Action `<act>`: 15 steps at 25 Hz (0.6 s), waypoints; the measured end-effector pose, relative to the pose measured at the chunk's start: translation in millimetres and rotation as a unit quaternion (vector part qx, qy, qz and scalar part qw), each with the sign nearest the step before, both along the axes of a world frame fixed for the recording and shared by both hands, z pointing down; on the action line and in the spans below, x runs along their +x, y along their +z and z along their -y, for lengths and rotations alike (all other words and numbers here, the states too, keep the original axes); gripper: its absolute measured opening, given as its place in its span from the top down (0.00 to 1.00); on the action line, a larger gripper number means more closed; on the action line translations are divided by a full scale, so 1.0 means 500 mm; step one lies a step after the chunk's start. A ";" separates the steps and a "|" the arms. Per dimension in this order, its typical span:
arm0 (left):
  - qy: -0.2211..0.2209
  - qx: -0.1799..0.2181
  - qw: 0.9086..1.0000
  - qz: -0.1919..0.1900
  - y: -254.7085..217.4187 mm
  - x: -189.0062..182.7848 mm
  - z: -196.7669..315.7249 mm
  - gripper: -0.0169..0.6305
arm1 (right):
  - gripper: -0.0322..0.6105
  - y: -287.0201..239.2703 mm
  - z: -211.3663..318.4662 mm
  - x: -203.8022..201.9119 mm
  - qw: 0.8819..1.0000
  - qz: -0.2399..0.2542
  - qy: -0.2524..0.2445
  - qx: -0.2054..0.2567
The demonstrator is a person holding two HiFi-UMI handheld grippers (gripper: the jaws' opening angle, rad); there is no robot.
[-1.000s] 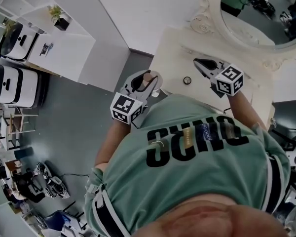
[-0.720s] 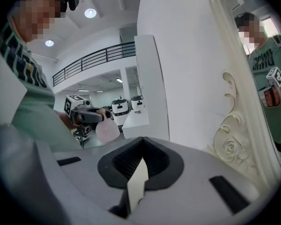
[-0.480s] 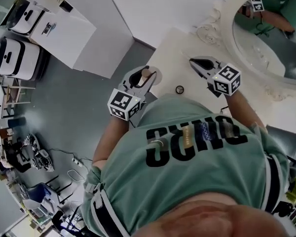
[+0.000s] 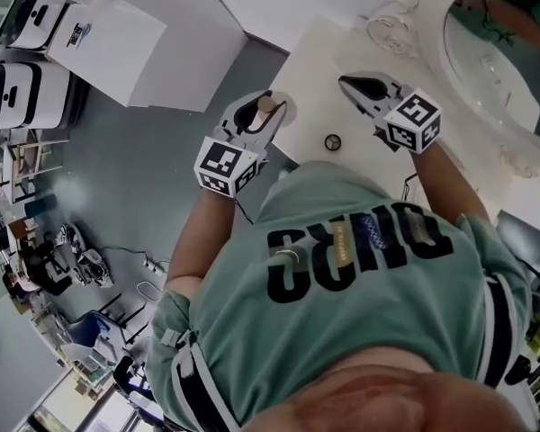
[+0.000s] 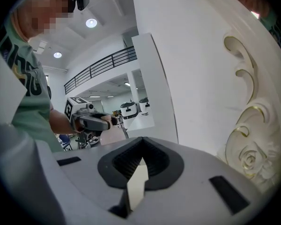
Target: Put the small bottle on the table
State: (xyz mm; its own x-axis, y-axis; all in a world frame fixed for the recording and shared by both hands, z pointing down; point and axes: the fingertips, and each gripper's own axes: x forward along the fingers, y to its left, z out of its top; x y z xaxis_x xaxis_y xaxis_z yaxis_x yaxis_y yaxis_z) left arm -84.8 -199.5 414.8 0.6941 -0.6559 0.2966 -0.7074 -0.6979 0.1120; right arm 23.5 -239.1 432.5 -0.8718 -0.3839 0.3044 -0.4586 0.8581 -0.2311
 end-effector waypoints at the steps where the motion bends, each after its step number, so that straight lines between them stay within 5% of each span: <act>1: 0.000 0.000 1.000 -0.001 0.004 0.000 0.006 0.76 | 0.96 0.002 0.001 0.000 1.000 -0.001 0.002 0.002; 15: 0.010 -0.013 1.000 0.018 0.108 0.030 0.093 0.76 | 0.96 0.067 0.037 -0.019 1.000 -0.009 0.006 0.001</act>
